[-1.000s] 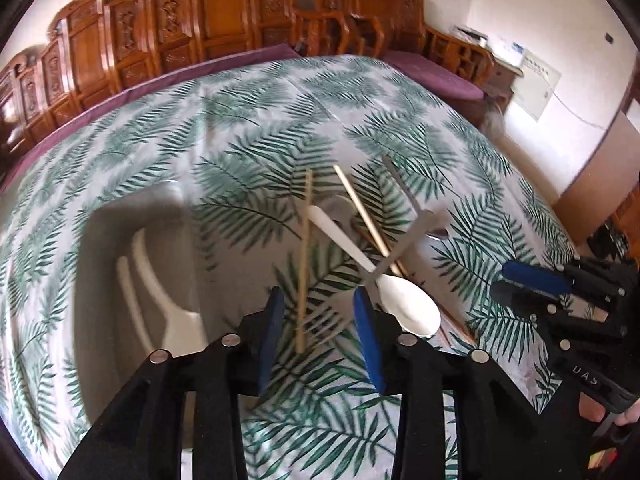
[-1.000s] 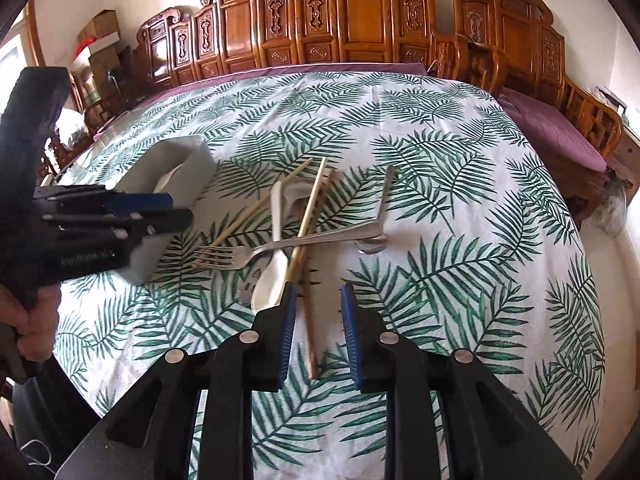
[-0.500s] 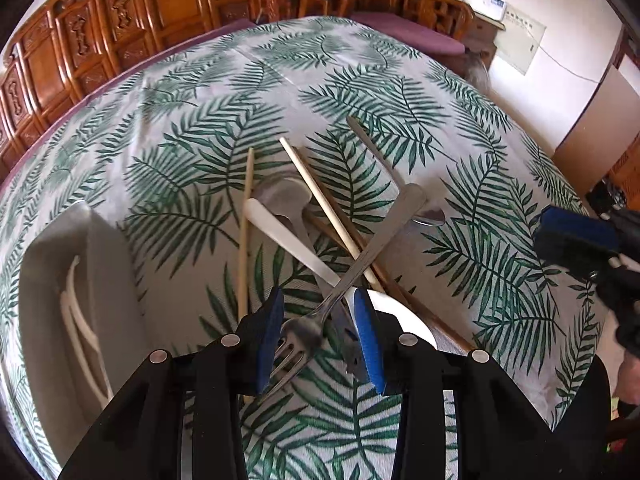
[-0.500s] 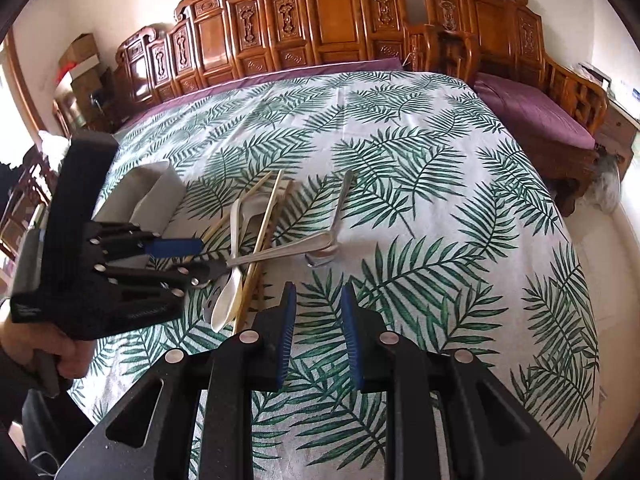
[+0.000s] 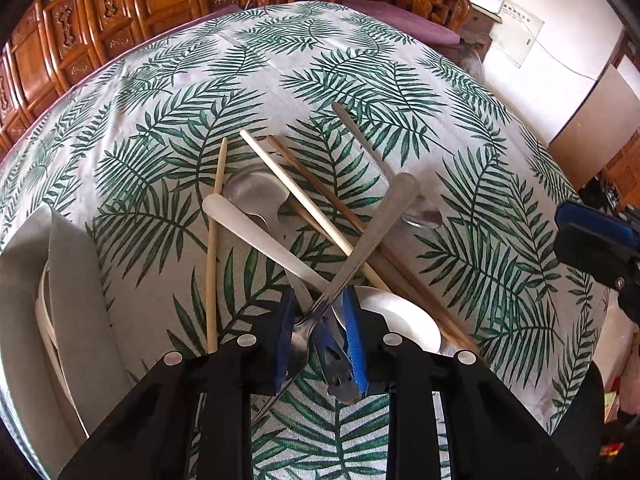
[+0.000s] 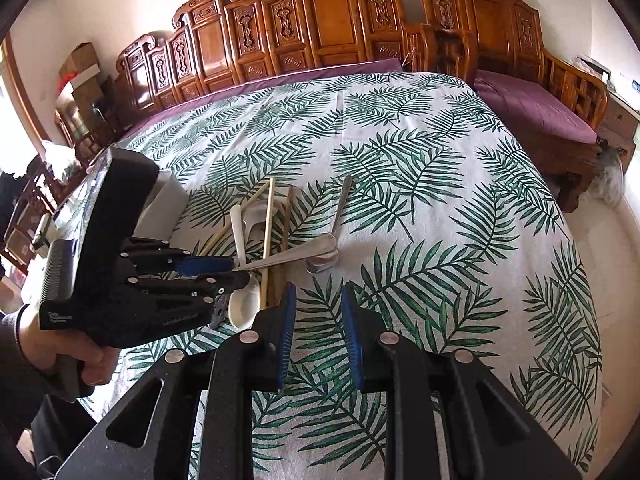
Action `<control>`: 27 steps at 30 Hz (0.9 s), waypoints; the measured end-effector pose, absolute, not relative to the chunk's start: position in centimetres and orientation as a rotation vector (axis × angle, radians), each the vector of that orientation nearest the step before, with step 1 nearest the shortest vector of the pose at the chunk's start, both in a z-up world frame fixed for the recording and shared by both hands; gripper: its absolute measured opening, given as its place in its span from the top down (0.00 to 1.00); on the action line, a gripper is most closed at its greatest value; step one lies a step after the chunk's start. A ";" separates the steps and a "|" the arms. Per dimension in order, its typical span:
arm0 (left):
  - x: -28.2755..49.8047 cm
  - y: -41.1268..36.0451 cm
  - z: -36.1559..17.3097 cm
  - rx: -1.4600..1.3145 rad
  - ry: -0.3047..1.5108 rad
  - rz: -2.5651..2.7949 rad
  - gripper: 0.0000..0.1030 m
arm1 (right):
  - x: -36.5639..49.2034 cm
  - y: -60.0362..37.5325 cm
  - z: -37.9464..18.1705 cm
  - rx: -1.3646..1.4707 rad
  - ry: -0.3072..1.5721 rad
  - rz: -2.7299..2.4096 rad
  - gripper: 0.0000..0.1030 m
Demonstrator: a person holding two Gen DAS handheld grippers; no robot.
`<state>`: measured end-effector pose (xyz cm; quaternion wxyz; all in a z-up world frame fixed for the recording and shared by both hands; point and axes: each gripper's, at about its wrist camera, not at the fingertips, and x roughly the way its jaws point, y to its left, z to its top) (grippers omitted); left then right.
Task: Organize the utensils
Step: 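Grasp a metal fork with the left tool while the right tool returns to the pile, then grasp a white plastic spoon with the right tool while the left tool holds the fork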
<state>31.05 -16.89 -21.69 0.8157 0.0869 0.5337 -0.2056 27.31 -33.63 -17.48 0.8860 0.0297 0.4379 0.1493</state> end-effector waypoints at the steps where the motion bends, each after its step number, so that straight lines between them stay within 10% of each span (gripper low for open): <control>1: 31.2 -16.9 -21.7 0.180 1.141 -0.437 0.78 | 27.3 -33.6 -17.4 0.062 0.911 0.312 0.75; 27: 26.6 -13.8 -16.5 0.115 1.010 -0.368 0.94 | 26.9 -32.1 -17.8 0.015 0.915 0.330 0.76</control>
